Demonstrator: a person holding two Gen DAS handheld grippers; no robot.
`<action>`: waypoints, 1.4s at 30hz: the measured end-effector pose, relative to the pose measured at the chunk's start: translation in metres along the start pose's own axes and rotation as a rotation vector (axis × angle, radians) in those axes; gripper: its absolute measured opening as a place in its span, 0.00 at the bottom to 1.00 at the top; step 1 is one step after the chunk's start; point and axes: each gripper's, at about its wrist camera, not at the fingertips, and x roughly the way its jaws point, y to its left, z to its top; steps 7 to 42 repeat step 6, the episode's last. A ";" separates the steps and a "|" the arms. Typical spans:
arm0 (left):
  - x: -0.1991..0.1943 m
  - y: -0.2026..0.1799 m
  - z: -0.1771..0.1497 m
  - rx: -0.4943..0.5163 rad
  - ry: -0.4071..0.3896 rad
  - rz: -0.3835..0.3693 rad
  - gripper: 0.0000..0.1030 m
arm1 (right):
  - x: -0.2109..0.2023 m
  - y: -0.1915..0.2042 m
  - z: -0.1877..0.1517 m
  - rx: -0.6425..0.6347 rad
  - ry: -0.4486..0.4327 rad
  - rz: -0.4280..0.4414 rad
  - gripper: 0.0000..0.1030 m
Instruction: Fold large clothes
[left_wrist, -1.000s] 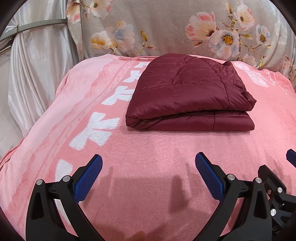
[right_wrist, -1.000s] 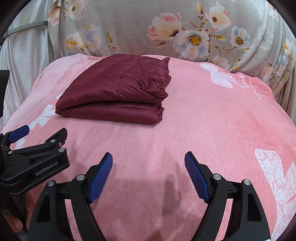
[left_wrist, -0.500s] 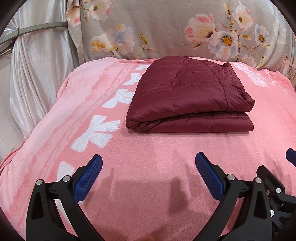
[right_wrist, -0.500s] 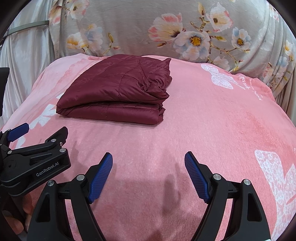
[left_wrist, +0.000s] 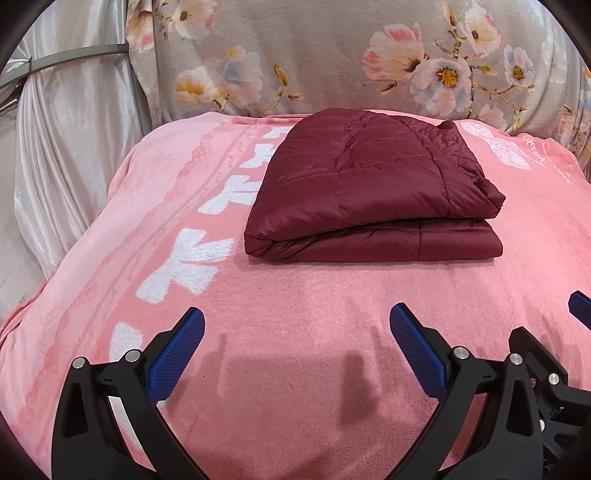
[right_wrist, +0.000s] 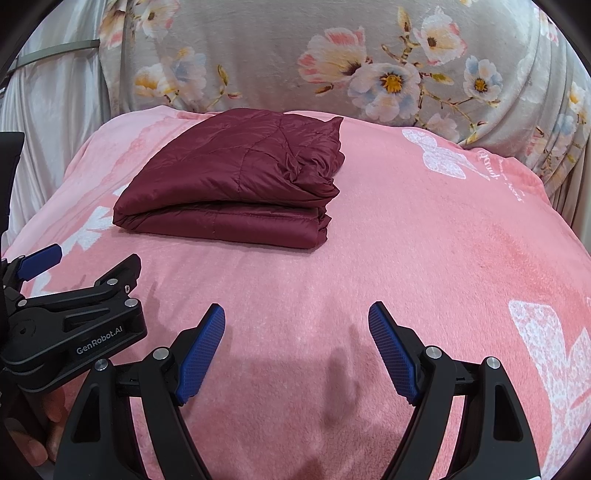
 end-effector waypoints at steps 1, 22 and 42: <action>0.000 0.000 0.000 0.000 -0.001 -0.004 0.95 | 0.000 0.000 0.000 0.000 -0.001 0.000 0.76; -0.001 -0.001 0.000 0.006 -0.008 -0.004 0.95 | -0.001 0.003 0.001 -0.005 -0.007 -0.001 0.76; -0.001 -0.001 0.000 0.006 -0.008 -0.004 0.95 | -0.001 0.003 0.001 -0.005 -0.007 -0.001 0.76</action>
